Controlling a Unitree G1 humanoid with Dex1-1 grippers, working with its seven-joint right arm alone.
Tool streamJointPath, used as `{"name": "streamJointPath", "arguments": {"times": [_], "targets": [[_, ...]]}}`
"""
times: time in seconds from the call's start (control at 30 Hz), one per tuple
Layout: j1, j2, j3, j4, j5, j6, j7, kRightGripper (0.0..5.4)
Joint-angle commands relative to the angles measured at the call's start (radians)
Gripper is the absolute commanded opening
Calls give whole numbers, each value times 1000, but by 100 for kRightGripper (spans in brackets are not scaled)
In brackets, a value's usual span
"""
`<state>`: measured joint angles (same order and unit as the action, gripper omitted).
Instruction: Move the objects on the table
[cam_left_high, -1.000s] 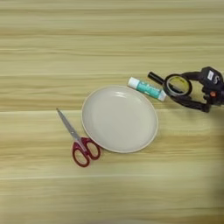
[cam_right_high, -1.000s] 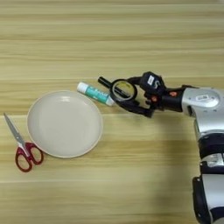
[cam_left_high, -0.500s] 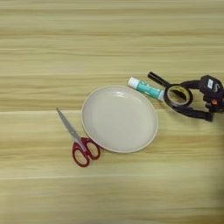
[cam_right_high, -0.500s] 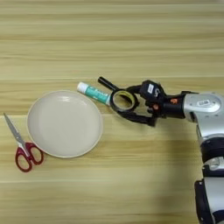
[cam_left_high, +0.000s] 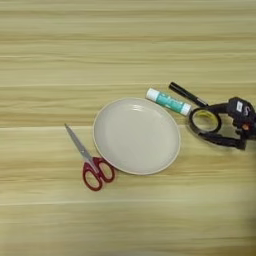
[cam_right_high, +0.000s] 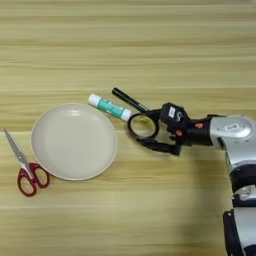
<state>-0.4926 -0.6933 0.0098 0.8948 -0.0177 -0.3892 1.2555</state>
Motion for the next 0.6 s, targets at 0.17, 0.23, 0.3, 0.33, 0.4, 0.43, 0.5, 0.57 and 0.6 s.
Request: {"name": "streamJointPath", "arguments": {"times": [0.17, 0.23, 0.3, 0.33, 0.4, 0.43, 0.5, 0.57, 0.6], "targets": [[-59, -44, -3, -12, -8, -29, -40, 404], [-59, -38, 0, -7, -11, -30, -43, 404], [-61, -34, 4, -1, -12, -30, -46, 404], [-62, -32, 6, 1, -13, -30, -48, 404], [-65, -26, 12, 9, -16, -30, -52, 404], [-66, -24, 13, 13, -17, -31, -53, 404], [-68, -22, 15, 18, -19, -33, -53, 404], [-70, -21, 15, 21, -20, -33, -53, 404], [-70, -20, 15, 22, -22, -33, -54, 404]]}}
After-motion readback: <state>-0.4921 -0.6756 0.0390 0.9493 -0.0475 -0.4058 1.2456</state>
